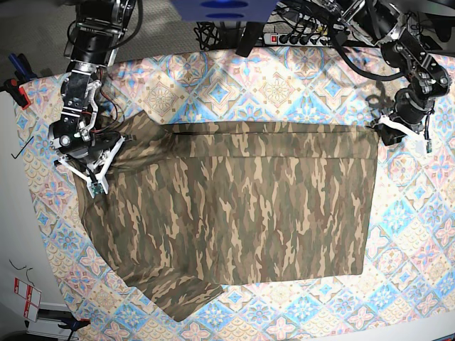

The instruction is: Fold the T-shirt properly

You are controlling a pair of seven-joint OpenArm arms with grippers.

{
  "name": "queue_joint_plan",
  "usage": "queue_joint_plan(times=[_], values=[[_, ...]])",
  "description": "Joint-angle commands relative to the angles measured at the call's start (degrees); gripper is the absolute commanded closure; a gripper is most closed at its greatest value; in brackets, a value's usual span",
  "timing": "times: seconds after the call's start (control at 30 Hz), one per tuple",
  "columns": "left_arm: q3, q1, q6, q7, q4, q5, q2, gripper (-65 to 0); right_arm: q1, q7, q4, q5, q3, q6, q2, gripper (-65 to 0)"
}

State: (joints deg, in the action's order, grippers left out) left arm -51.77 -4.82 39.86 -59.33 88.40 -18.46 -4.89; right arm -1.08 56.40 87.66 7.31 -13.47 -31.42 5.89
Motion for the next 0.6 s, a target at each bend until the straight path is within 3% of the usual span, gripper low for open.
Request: queue_joint_plan(times=[0.0,0.33,0.57], values=[[-0.14,-0.24,0.14,0.39,0.87,-0.49,-0.61,-8.2,-0.98,-0.80,1.00,-0.15,-0.02,-0.01,0.57,-0.2],[0.03,1.70,0.14,0.21,0.87,0.13,-0.61,-8.1,-0.98,-0.80,1.00,-0.15,-0.02,-0.01,0.57,-0.1],[-0.14,2.05,0.14,-6.21,0.96,0.04,-1.05,-11.8,-0.98,-0.80,1.00,-0.15,-0.02,-0.01,0.57,-0.2]])
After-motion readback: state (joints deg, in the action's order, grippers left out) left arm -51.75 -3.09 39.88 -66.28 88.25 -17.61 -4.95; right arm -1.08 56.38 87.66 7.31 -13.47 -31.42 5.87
